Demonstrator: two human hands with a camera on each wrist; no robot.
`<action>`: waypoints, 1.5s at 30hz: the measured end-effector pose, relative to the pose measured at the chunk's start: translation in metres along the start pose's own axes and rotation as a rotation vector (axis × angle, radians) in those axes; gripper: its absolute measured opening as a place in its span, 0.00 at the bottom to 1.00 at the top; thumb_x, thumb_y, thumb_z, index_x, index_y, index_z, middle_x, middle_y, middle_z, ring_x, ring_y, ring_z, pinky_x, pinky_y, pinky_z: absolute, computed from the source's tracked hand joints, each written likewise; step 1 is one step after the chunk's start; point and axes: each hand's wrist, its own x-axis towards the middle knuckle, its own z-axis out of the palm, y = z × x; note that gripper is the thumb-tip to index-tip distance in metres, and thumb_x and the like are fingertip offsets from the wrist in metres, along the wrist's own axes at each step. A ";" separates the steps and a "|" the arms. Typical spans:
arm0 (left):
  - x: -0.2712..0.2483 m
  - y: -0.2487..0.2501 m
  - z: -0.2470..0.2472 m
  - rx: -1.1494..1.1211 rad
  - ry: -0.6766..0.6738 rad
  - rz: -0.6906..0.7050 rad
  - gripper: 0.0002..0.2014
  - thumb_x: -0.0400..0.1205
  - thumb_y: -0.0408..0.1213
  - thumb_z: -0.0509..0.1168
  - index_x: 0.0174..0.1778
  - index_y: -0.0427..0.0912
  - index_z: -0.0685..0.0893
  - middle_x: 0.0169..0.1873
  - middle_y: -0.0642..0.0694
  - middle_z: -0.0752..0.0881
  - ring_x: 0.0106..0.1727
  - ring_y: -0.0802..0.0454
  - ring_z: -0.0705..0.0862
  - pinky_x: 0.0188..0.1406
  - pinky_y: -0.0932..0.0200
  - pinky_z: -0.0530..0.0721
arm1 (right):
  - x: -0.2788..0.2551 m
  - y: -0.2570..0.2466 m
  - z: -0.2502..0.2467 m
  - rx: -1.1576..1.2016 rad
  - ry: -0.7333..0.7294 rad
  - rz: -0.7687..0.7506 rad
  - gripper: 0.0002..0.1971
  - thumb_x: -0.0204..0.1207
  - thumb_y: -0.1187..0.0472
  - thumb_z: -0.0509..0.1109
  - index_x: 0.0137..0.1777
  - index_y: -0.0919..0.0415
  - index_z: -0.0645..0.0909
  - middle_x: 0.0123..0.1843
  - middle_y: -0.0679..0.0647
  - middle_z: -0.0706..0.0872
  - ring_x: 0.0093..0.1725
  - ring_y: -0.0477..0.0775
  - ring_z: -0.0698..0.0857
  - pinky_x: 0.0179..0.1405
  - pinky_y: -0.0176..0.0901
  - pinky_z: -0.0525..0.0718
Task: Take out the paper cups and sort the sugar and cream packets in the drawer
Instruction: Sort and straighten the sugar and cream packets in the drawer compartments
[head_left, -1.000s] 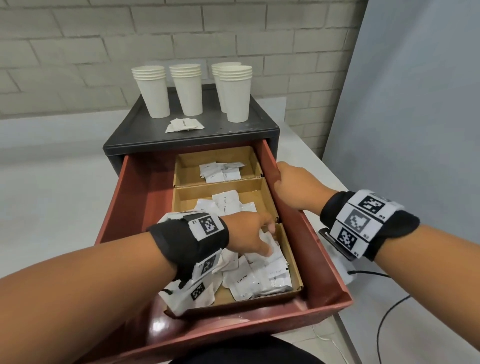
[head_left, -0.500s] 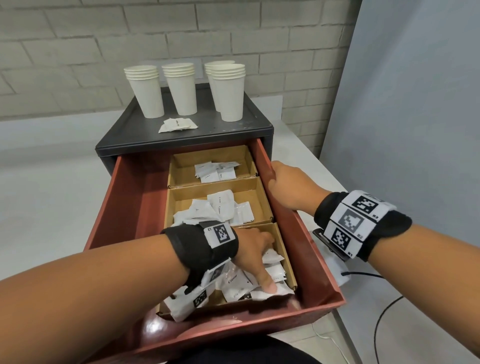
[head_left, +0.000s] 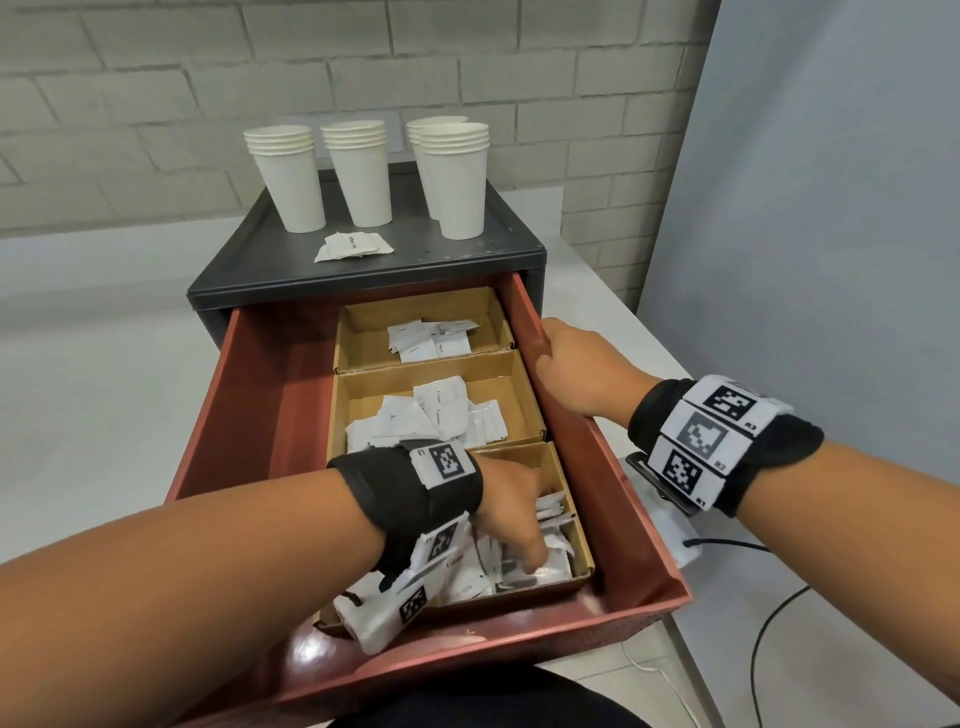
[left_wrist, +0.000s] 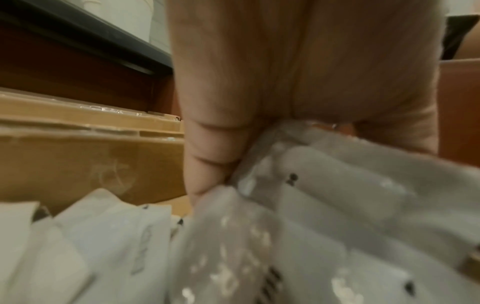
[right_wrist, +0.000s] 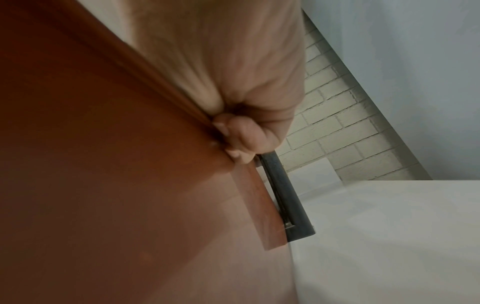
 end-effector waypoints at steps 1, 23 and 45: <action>0.000 0.001 0.001 0.012 -0.003 -0.006 0.34 0.73 0.42 0.72 0.74 0.35 0.70 0.54 0.42 0.83 0.52 0.46 0.83 0.52 0.51 0.85 | 0.000 0.000 0.000 -0.001 0.000 -0.001 0.12 0.81 0.67 0.55 0.62 0.66 0.72 0.44 0.60 0.81 0.36 0.53 0.77 0.31 0.40 0.75; 0.003 0.005 0.015 0.231 0.079 0.049 0.21 0.73 0.39 0.73 0.59 0.33 0.82 0.39 0.44 0.82 0.38 0.50 0.80 0.29 0.63 0.76 | 0.000 0.000 0.000 -0.005 -0.003 -0.001 0.12 0.81 0.66 0.55 0.62 0.65 0.72 0.46 0.61 0.82 0.39 0.56 0.78 0.35 0.43 0.76; -0.020 -0.031 -0.030 -0.429 0.448 0.020 0.10 0.76 0.35 0.71 0.49 0.39 0.79 0.38 0.46 0.83 0.35 0.51 0.82 0.32 0.60 0.80 | 0.007 -0.001 -0.016 -0.135 -0.166 -0.030 0.13 0.82 0.60 0.57 0.63 0.67 0.70 0.47 0.61 0.81 0.41 0.56 0.79 0.37 0.45 0.76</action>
